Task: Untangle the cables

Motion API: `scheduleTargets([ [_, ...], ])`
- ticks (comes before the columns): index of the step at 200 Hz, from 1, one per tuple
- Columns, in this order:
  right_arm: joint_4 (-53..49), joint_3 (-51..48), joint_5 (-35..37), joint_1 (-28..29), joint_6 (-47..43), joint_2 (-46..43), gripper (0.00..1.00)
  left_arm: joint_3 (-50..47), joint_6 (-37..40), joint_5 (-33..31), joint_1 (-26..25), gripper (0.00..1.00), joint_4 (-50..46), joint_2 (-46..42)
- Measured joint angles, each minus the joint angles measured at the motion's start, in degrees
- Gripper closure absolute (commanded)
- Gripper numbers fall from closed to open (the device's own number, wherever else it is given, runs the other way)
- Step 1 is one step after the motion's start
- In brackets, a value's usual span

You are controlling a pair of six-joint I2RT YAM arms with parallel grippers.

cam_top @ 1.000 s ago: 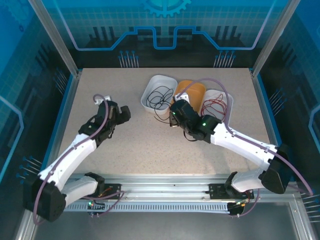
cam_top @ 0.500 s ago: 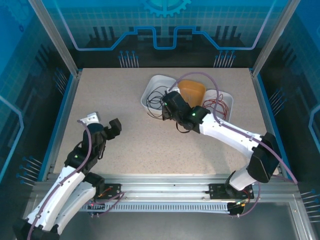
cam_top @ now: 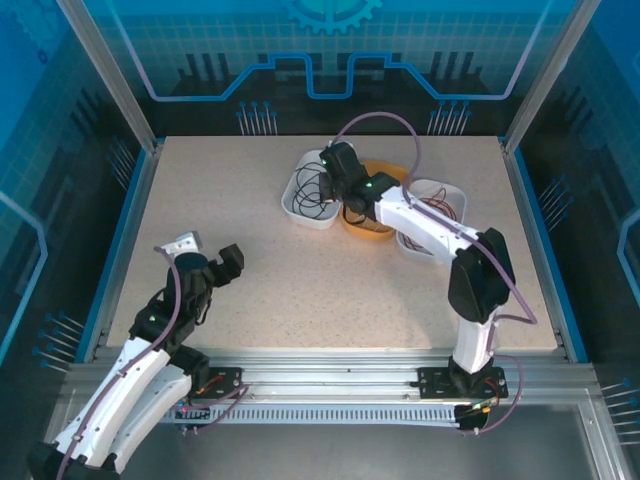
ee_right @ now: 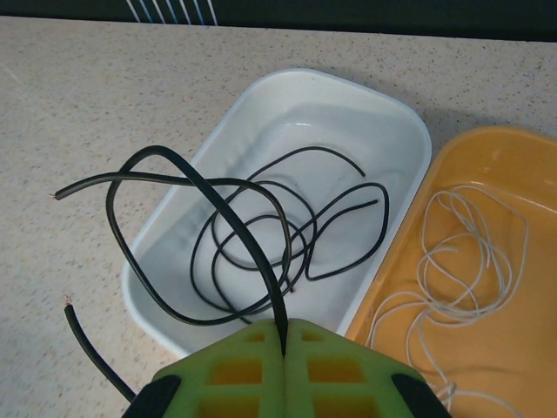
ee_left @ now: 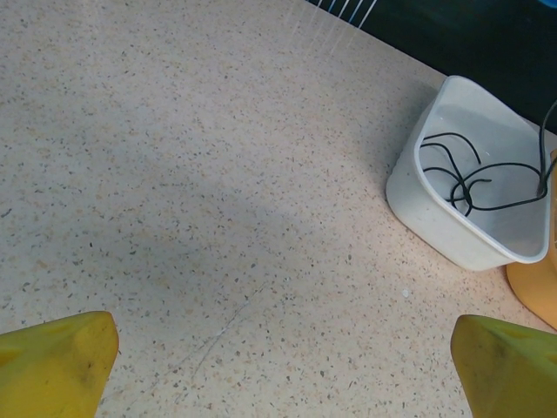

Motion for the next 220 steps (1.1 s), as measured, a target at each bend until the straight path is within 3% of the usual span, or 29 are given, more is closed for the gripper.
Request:
scheduleTargets([
  [82, -3.23, 12.57, -2.45, -5.88, -0.66, 13.38, 1.0, -0.24, -0.2, 0.92, 0.0, 0.01, 0.0, 0.0],
  [220, -10.75, 20.87, -7.34, -7.78, -2.6, 24.0, 0.98, -1.01, -2.8, 1.36, 0.0, 0.01, -0.04, 0.04],
])
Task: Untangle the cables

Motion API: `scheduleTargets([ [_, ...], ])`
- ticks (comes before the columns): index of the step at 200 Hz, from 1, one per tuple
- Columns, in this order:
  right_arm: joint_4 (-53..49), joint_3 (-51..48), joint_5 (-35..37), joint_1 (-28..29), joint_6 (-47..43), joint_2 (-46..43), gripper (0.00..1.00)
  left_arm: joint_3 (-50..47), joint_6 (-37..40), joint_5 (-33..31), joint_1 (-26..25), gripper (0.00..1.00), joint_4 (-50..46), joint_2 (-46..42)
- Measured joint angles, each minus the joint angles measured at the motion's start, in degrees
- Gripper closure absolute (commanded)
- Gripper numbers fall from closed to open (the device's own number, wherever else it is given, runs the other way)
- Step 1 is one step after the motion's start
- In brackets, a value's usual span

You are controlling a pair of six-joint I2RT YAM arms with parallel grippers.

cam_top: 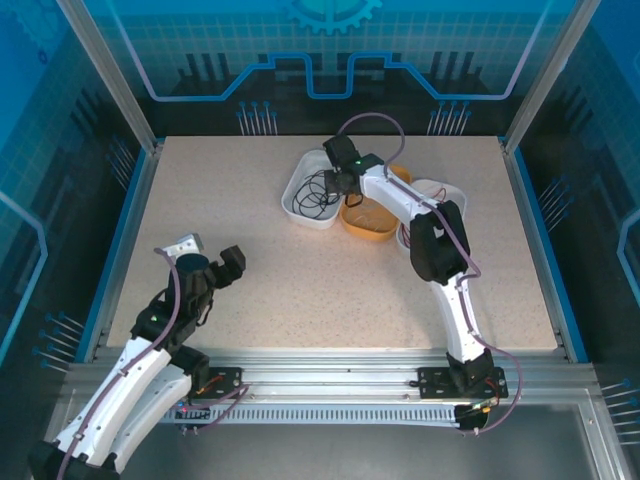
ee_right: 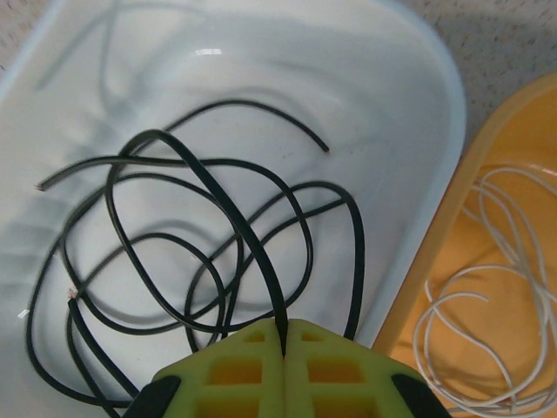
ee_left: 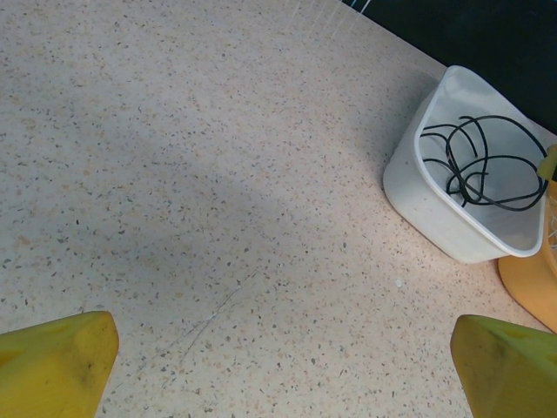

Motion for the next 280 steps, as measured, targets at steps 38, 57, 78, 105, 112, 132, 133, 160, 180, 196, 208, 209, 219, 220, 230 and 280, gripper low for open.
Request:
scheduleTargets([
  [38, -1.49, 3.39, -0.2, 0.0, -1.51, 3.67, 0.97, -0.17, -0.35, 0.0, -0.02, 0.01, 0.07, 0.0],
  [57, -1.73, 4.46, -0.46, -0.02, -2.45, 4.37, 0.95, -0.35, -0.35, 0.09, 0.0, 0.01, 0.04, 0.0],
  [78, -1.92, 6.6, -0.72, -0.02, -3.52, 6.05, 0.91, -0.39, -0.35, 0.37, 0.0, 0.01, 0.09, 0.0],
  [105, -2.08, 9.7, -1.81, 0.0, -4.59, 8.52, 0.83, -0.39, -0.35, 0.39, -0.02, 0.01, 0.09, 0.0],
  [112, -2.21, 10.21, -2.23, 0.0, -4.98, 8.85, 0.81, -0.39, -0.35, 0.39, -0.02, 0.01, 0.09, 0.0],
  [132, -2.93, 11.41, -3.04, 0.02, -5.79, 9.11, 0.76, -0.39, -0.35, 0.39, 0.0, 0.01, 0.09, 0.0],
  [133, -2.95, 11.47, -3.06, 0.02, -5.84, 9.11, 0.75, -0.39, -0.35, 0.39, 0.0, 0.01, 0.09, 0.0],
  [160, -3.28, 13.68, -3.45, 0.15, -7.32, 9.07, 0.57, -0.39, -0.35, 0.39, -0.02, 0.01, 0.07, 0.0],
  [180, -3.26, 14.36, -3.37, 0.46, -8.68, 8.66, 0.48, -0.39, -0.37, 0.39, -0.02, 0.01, 0.04, 0.0],
  [196, -3.45, 14.36, -2.99, 0.81, -9.81, 7.76, 0.45, -0.39, -0.39, 0.39, 0.0, 0.01, 0.04, 0.0],
  [208, -3.52, 13.88, -2.54, 1.18, -10.4, 6.23, 0.43, -0.39, -0.37, 0.39, 0.0, 0.01, 0.04, 0.0],
  [209, -3.5, 13.81, -2.51, 1.18, -10.49, 6.1, 0.43, -0.39, -0.39, 0.39, 0.0, 0.01, 0.04, 0.0],
  [219, -3.39, 12.31, -1.86, 1.55, -10.88, 3.61, 0.4, -0.39, -0.37, 0.39, 0.0, 0.01, 0.07, 0.0],
  [220, -3.26, 11.93, -1.73, 1.6, -10.88, 3.1, 0.4, -0.39, -0.37, 0.39, -0.02, 0.01, 0.04, 0.0],
  [230, -2.29, 8.81, -1.07, 1.97, -11.5, -0.46, 0.37, -0.39, -0.37, 0.39, 0.0, 0.01, 0.07, 0.0],
  [280, 7.96, -17.7, 2.1, 3.48, -11.89, -27.76, 0.28, -0.39, 0.11, 0.37, 0.0, 0.01, 1.16, 0.0],
])
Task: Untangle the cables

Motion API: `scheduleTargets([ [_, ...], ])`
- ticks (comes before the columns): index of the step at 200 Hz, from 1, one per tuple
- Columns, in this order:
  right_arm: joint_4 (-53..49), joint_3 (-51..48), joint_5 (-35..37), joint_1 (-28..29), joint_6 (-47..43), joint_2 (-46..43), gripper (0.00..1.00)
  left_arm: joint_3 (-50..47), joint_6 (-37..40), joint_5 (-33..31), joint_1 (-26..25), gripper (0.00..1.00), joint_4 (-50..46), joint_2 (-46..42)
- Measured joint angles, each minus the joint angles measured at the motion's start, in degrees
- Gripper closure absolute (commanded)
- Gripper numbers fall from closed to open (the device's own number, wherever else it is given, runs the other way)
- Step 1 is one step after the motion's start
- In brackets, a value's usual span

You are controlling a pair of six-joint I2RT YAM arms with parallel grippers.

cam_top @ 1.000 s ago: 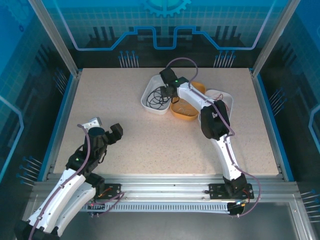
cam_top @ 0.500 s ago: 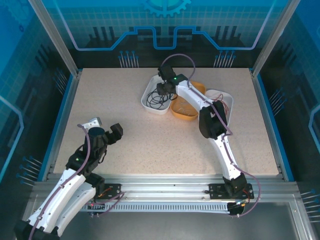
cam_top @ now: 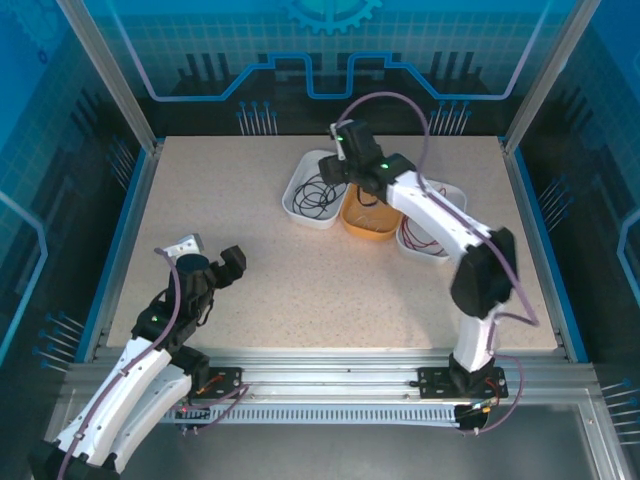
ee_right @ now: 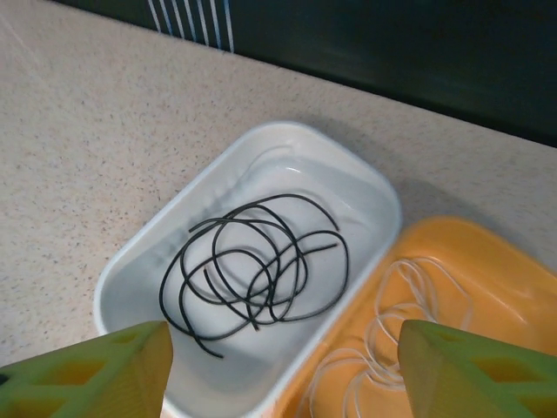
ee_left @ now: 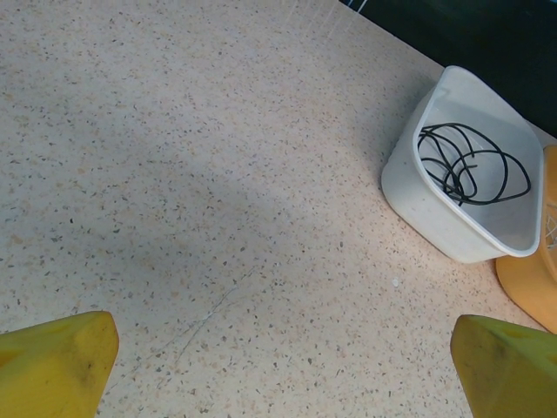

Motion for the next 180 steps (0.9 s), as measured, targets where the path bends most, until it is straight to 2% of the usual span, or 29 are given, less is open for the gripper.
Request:
scheduleTargets([
  [62, 7.28, -32.04, 9.18, -0.11, 2.4, -25.35, 0.16, -3.23, 4.48, -1.09, 0.13, 0.01, 7.76, 0.0],
  [76, 8.07, -38.62, 11.1, -0.15, 3.48, -30.8, 0.1, -5.01, 5.84, -1.75, 0.24, 0.01, 10.45, 0.0],
  [84, 8.26, -41.55, 12.09, -0.22, 4.15, -33.57, 0.0, -5.9, 6.49, -2.1, 0.31, 0.01, 11.89, 0.0],
  [130, 9.38, -55.67, 20.57, -0.46, 7.58, -46.6, 0.0, -9.49, 12.5, -4.55, 0.59, 0.01, 22.93, 2.84],
  [180, 14.93, -66.93, 27.12, -2.27, 5.53, -51.63, 0.0, -10.32, 19.06, -3.26, 4.72, 0.01, 36.33, 17.35],
])
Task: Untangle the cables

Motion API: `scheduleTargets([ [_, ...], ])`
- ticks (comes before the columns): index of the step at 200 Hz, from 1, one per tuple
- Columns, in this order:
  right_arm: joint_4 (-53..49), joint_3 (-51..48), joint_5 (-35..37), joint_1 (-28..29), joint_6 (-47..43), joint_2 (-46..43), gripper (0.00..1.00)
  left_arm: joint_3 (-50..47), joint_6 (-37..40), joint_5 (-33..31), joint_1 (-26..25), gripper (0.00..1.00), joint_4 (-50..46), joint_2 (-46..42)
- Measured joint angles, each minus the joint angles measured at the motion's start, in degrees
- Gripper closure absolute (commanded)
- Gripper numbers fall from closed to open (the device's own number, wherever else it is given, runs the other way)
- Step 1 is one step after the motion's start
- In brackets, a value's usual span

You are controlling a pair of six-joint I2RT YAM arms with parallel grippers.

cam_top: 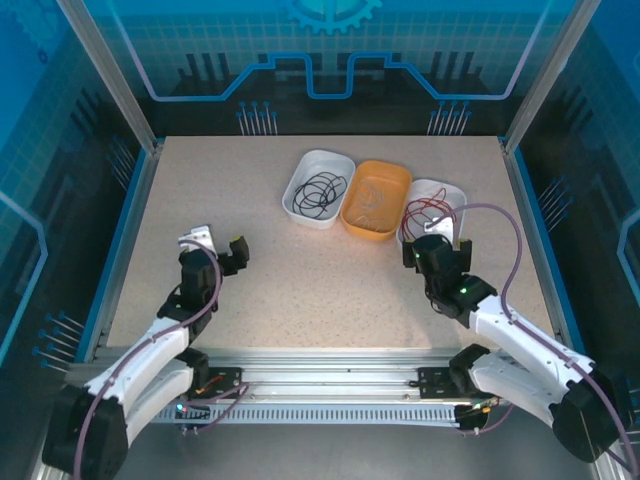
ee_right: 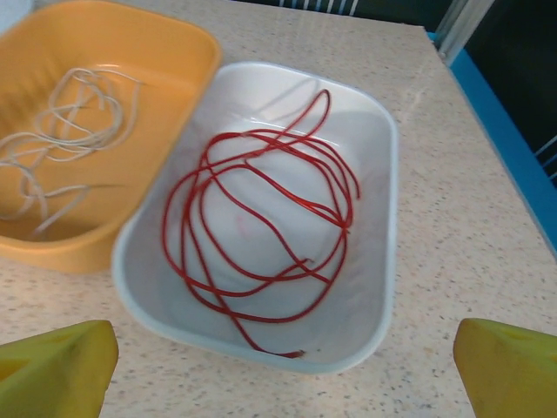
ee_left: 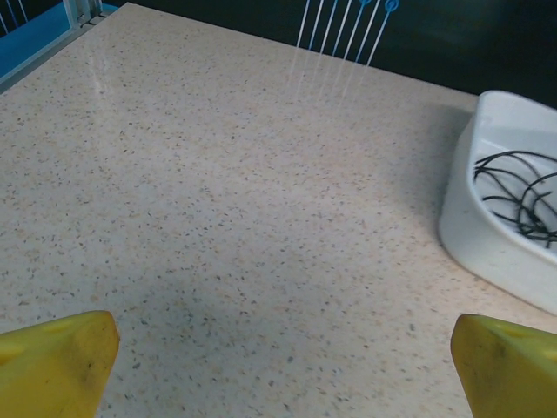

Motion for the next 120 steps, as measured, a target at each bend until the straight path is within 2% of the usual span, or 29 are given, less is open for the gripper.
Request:
scheduleTargets([
  [77, 12.68, -6.27, 1.31, -6.88, -8.41, 0.35, 0.0, 2.51, 6.47, 8.22, 10.19, 0.01, 14.23, 15.85],
  [120, 24.46, -15.1, -0.7, -9.31, -14.19, -3.39, 0.0, 2.4, 7.06, 12.55, 14.32, 0.01, 24.06, 24.41],
])
